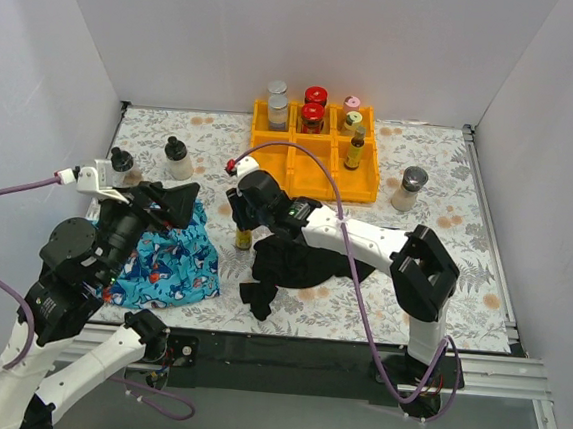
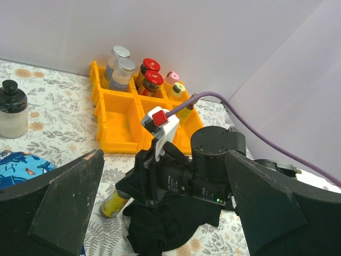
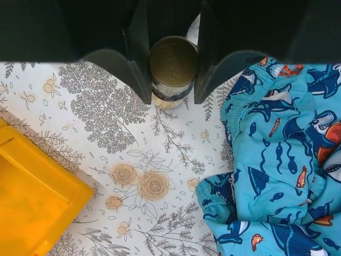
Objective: Organize the condiment bottles
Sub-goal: Pick up the bottle from the center of the board, then place the bottle in the storage box.
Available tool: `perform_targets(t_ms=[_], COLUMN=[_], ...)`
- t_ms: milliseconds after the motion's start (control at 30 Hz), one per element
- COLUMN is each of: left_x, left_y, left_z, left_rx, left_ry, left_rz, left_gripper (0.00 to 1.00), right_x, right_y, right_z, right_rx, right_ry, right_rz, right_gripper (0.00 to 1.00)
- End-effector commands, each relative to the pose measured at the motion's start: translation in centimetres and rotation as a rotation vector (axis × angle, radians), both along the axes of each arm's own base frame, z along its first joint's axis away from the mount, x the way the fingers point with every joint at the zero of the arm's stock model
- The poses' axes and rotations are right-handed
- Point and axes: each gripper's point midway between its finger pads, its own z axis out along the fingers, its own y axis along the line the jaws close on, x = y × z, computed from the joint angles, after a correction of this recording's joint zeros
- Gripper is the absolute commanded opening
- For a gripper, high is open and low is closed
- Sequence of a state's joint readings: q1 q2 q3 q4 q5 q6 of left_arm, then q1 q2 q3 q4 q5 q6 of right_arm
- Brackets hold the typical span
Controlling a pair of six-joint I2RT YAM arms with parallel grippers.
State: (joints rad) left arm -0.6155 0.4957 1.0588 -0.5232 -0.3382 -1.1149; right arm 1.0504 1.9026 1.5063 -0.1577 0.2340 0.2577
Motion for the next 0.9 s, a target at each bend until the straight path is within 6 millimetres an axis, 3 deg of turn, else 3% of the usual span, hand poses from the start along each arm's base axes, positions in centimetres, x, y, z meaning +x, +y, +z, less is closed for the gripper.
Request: perform_targets(t_ms=[0, 167, 200, 300, 333, 433, 467, 533, 667, 767, 867], left_x=[1.2, 2.4, 2.6, 3.8, 4.3, 5.2, 5.7, 6.7, 9.3, 11.5, 13.7], left_y=[-0.4, -1.4, -1.8, -2.8, -3.5, -4.8, -5.3, -6.2, -8.1, -10.0, -11.4], left_z=[-1.5, -2.9, -3.1, -4.6, -5.5, -7.0, -7.7, -8.4, -10.0, -11.1, -13.1], left_rx=[0.046, 0.085, 0.092, 0.129, 0.145, 0.171, 0.197, 0.218, 0.280, 0.346, 0.449], left_ry=[0.034, 0.059, 0.059, 0.092, 0.115, 0.134, 0.141, 0.125, 0.134, 0.133, 0.132], left_rz=[0.016, 0.004, -0.005, -0.019, -0.032, -0.067, -0.080, -0.095, -0.117, -0.147, -0.171], left_gripper=[0.98, 0.98, 0.98, 0.98, 0.98, 0.98, 0.98, 0.98, 0.98, 0.98, 0.98], right_x=[-0.5, -0.5, -0.7, -0.2, -0.1, 1.1, 2.0, 2.6, 5.8, 7.3, 8.8], right_y=[-0.6, -1.9, -2.3, -4.6, -5.5, -8.9, -10.6, -13.0, -19.7, -23.1, -25.3], right_z=[4.4, 7.4, 8.7, 10.1, 9.5, 10.8, 10.3, 11.8, 12.7, 13.3, 14.1], right_rx=[0.083, 0.121, 0.136, 0.127, 0.107, 0.112, 0.094, 0.106, 0.098, 0.076, 0.056], right_ry=[-0.047, -0.091, -0.111, -0.158, -0.152, -0.165, -0.167, -0.199, -0.234, -0.266, -0.295], right_rz=[-0.013, -0.033, -0.030, -0.067, -0.077, -0.131, -0.166, -0.201, -0.345, -0.411, -0.464], right_gripper=[0.01, 0.01, 0.01, 0.01, 0.01, 0.01, 0.01, 0.01, 0.01, 0.01, 0.01])
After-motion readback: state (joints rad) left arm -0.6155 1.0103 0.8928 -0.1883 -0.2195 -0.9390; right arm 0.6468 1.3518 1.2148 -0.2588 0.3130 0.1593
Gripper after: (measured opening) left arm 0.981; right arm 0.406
